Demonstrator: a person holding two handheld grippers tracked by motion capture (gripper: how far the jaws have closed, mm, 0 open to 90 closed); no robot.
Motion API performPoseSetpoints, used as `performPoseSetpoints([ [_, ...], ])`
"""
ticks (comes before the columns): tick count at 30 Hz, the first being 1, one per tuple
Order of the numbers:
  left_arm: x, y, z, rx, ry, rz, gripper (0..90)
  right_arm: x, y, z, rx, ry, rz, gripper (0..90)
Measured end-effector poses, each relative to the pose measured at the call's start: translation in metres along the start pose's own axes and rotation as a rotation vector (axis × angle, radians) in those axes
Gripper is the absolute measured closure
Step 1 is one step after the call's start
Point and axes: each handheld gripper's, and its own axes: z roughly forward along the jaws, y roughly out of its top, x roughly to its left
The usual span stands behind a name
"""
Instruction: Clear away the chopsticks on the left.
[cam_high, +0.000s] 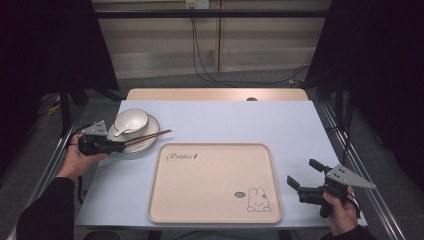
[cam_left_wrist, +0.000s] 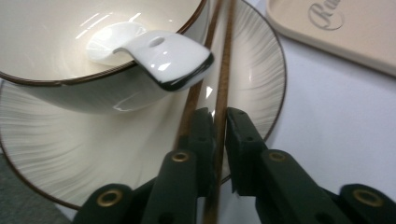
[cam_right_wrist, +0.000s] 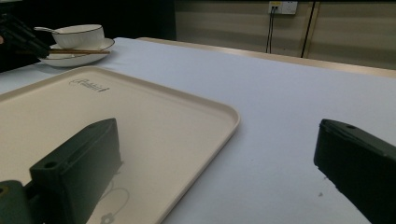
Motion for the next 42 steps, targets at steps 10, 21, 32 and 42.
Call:
performPoseSetpoints([
  [10,-0.004,0.004,-0.004,-0.001,-0.028,-0.076,84.6,0.000,0.000,0.000,-0.001,-0.004,0.007,0.4],
  [21,-0.014,0.009,-0.017,-0.054,-0.055,-0.146,84.7,0.001,0.000,0.000,-0.006,-0.005,0.015,0.4],
  [32,-0.045,0.015,-0.029,-0.110,-0.056,-0.203,84.7,0.001,0.001,-0.001,-0.014,-0.004,0.011,0.4],
  [42,-0.070,0.022,-0.030,-0.177,-0.063,-0.259,84.7,0.001,0.001,-0.001,-0.015,-0.003,0.010,0.4],
])
